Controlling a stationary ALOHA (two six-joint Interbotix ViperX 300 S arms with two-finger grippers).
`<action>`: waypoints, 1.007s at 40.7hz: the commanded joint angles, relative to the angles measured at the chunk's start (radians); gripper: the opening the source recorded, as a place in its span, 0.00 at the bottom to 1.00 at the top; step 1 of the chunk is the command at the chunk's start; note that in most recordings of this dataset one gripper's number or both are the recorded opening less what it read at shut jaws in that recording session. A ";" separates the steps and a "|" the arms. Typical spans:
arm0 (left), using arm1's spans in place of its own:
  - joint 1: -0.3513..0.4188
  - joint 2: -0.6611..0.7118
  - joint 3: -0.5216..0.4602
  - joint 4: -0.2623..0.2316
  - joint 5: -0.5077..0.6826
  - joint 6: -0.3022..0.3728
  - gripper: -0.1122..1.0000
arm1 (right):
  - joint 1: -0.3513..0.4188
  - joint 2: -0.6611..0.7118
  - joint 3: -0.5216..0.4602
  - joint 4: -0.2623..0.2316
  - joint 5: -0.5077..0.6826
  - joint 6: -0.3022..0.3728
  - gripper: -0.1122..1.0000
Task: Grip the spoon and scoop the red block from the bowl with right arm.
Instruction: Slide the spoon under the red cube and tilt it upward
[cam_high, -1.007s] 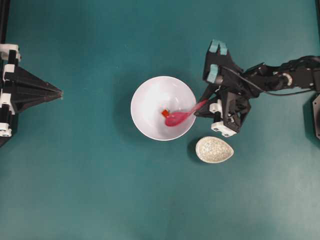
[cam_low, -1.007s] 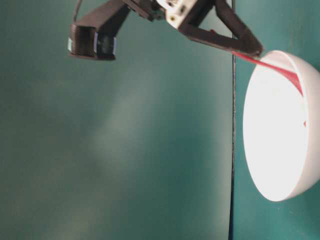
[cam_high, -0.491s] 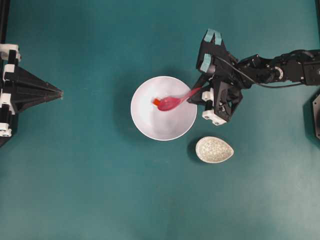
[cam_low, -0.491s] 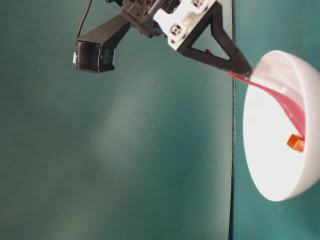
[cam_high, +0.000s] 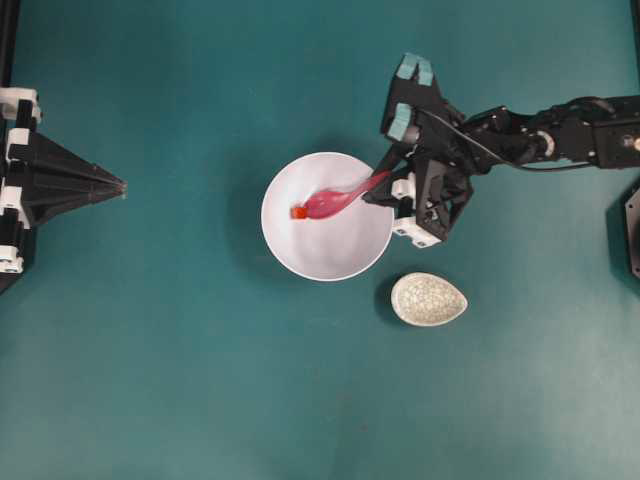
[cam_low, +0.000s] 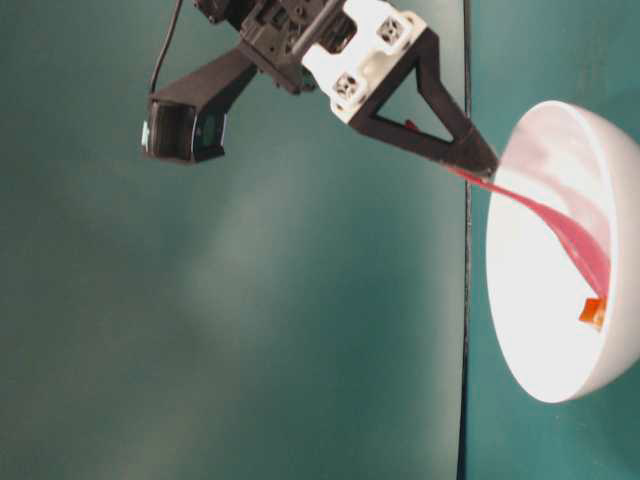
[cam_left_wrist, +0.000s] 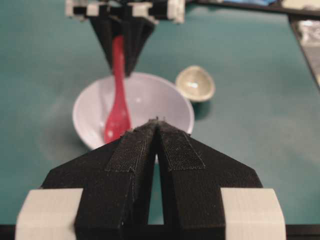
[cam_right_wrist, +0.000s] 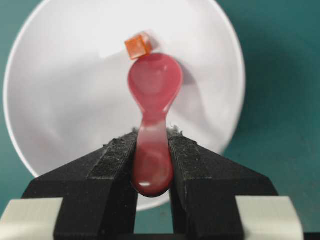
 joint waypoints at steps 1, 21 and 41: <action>0.003 0.003 -0.031 0.003 -0.005 0.002 0.10 | 0.008 0.002 -0.041 -0.002 0.000 -0.003 0.29; 0.003 0.003 -0.031 0.002 0.000 0.002 0.10 | 0.021 0.026 -0.074 -0.002 -0.009 0.000 0.29; 0.003 0.005 -0.031 0.002 -0.002 0.002 0.10 | 0.041 0.005 -0.072 -0.002 -0.080 -0.002 0.29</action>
